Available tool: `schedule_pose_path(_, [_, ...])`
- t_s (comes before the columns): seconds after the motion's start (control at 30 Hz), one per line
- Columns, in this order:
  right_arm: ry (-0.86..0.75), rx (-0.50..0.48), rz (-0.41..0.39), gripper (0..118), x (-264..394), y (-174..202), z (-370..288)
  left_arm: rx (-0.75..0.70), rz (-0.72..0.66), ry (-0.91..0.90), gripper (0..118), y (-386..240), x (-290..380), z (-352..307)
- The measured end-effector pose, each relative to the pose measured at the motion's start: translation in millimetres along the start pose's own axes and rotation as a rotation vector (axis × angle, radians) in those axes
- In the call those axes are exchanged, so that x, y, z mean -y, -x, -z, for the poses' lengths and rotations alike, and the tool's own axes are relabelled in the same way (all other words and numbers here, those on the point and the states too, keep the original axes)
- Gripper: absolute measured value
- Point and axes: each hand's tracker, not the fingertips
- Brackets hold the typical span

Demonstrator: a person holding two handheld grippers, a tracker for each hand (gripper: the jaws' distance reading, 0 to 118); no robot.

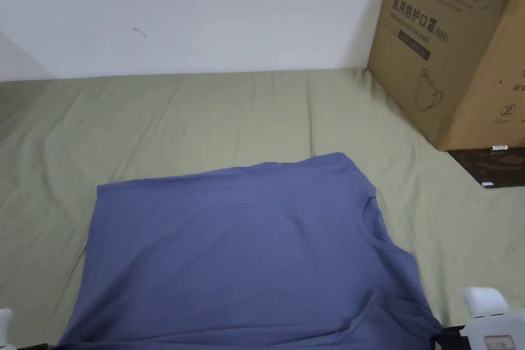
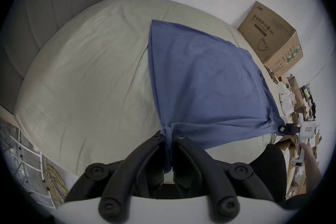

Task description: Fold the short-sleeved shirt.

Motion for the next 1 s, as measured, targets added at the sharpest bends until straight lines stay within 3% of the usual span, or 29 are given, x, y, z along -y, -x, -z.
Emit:
schedule_pose_path(0.13, [-0.054, -0.095, 0.142, 3, -11.9, -13.9, -18.6, 0.005, -0.002, -0.007, 6, 1.3, -5.5, -4.2])
schedule_pose_path(0.37, [-0.162, -0.219, 0.249, 3, -68.4, -20.1, -41.1, 0.134, -0.119, -0.110, 6, 7.9, -58.7, -19.5])
schedule_pose_path(0.47, [-0.179, -0.231, 0.307, 3, -113.8, -3.1, -36.4, 0.129, -0.121, -0.115, 6, 18.4, -100.0, 4.6])
schedule_pose_path(0.6, [-0.117, -0.255, 0.426, 3, -185.2, -12.5, 10.2, 0.121, -0.222, -0.055, 6, 33.7, -153.4, 62.5])
schedule_pose_path(0.7, [-0.054, -0.202, 0.434, 3, -225.5, -12.5, 55.6, 0.122, -0.261, -0.011, 6, 40.1, -181.1, 106.3])
schedule_pose_path(0.87, [0.022, -0.090, 0.379, 5, -251.2, -1.6, 110.3, 0.104, -0.293, 0.040, 9, 42.4, -196.2, 152.8])
schedule_pose_path(0.9, [0.016, -0.082, 0.376, 12, -250.7, 1.0, 113.9, 0.107, -0.294, 0.036, 18, 42.7, -195.9, 154.4])
schedule_pose_path(1.0, [-0.056, -0.021, 0.321, 93, -241.0, 6.8, 106.9, 0.064, -0.262, -0.015, 100, 39.7, -190.6, 142.4])
